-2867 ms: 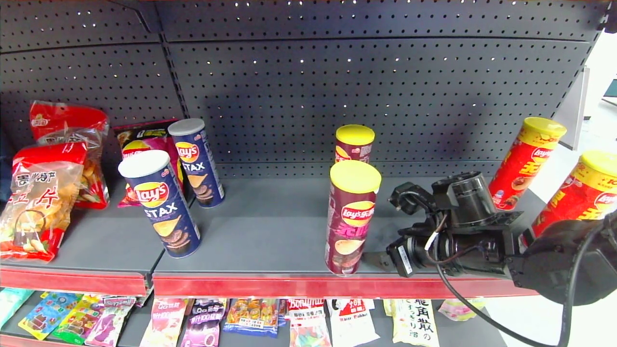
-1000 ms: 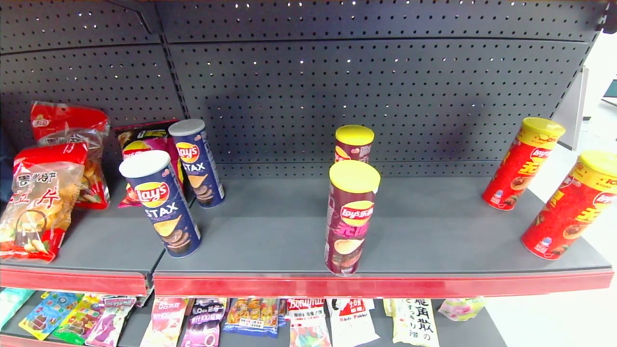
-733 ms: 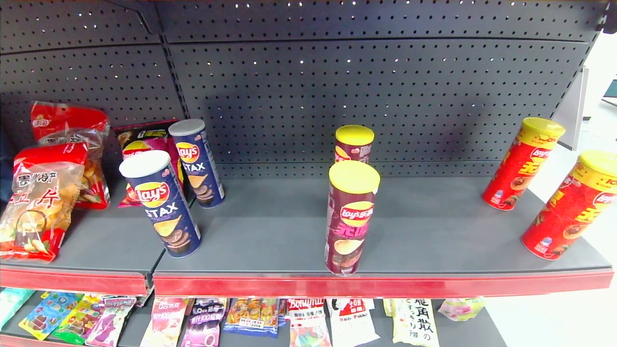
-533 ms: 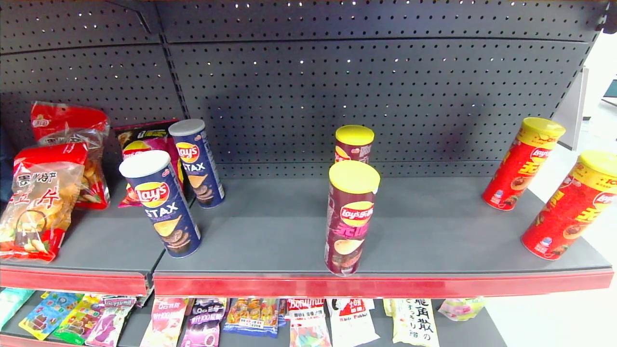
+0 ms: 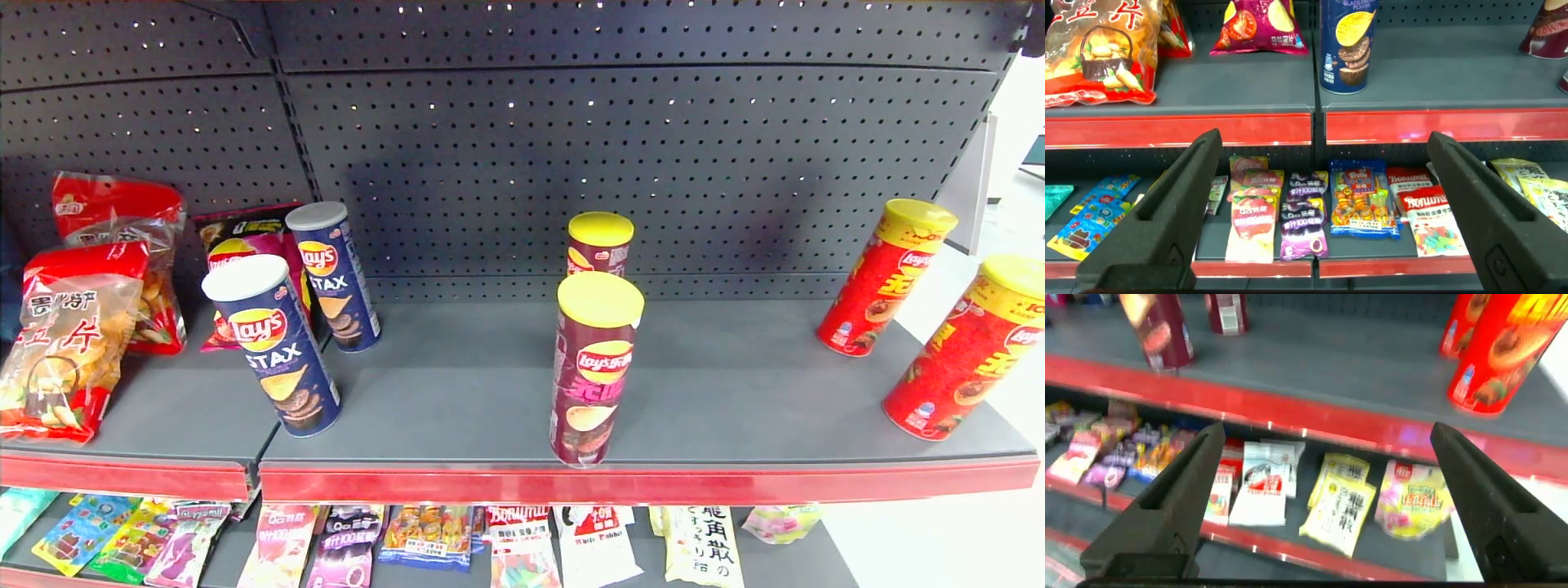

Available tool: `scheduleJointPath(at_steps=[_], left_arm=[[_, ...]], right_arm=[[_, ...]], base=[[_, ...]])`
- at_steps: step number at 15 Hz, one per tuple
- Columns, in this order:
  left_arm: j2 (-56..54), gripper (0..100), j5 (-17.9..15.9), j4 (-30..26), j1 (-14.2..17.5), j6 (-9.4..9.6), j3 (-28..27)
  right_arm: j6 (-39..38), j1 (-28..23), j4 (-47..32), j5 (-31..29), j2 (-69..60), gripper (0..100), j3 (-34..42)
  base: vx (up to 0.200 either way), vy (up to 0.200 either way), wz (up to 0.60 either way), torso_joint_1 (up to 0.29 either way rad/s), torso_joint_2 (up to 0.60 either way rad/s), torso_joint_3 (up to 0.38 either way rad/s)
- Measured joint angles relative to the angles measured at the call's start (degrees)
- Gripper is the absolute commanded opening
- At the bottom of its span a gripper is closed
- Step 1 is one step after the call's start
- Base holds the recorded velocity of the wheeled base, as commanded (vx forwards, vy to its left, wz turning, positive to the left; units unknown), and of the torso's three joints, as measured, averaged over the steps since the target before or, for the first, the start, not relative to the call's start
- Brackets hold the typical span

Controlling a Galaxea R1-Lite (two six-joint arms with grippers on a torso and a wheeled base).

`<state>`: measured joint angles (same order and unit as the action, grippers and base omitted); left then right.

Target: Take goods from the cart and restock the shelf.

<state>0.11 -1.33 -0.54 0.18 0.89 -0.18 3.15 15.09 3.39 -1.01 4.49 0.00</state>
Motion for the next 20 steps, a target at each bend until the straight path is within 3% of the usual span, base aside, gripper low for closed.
scheduleJointPath(at_steps=[4,7,10,13,17,20], left_arm=[[0.0,100,0.0,0.0,0.0,0.0,0.0],[0.0,100,0.0,0.0,0.0,0.0,0.0],[0.0,100,0.0,-0.01,0.0,-0.02,0.0],[0.0,100,0.0,0.0,0.0,0.0,0.0],[0.0,100,0.0,0.0,0.0,-0.02,0.0],[0.0,100,0.0,0.0,0.0,-0.02,0.0]], right_arm=[[-0.15,0.01,-0.17,-1.39,0.0,100,-0.02],[-0.09,-0.02,-0.33,-10.8,0.06,100,-0.16],[2.13,-1.6,-0.79,-15.46,1.02,100,-0.55],[2.38,-6.58,-1.1,-19.32,3.5,100,-1.78],[3.15,-14.8,-5.27,-18.55,6.17,100,-2.36],[2.02,-13.82,-3.01,-8.81,3.28,100,-1.95]], base=[[0.0,0.0,0.0,0.0,0.0,0.0],[0.0,0.0,0.0,0.0,0.0,0.0],[0.0,0.0,0.0,0.0,0.0,0.0],[0.0,0.0,0.0,0.0,0.0,0.0],[0.0,0.0,0.0,0.0,0.0,0.0],[0.0,0.0,0.0,0.0,0.0,0.0]])
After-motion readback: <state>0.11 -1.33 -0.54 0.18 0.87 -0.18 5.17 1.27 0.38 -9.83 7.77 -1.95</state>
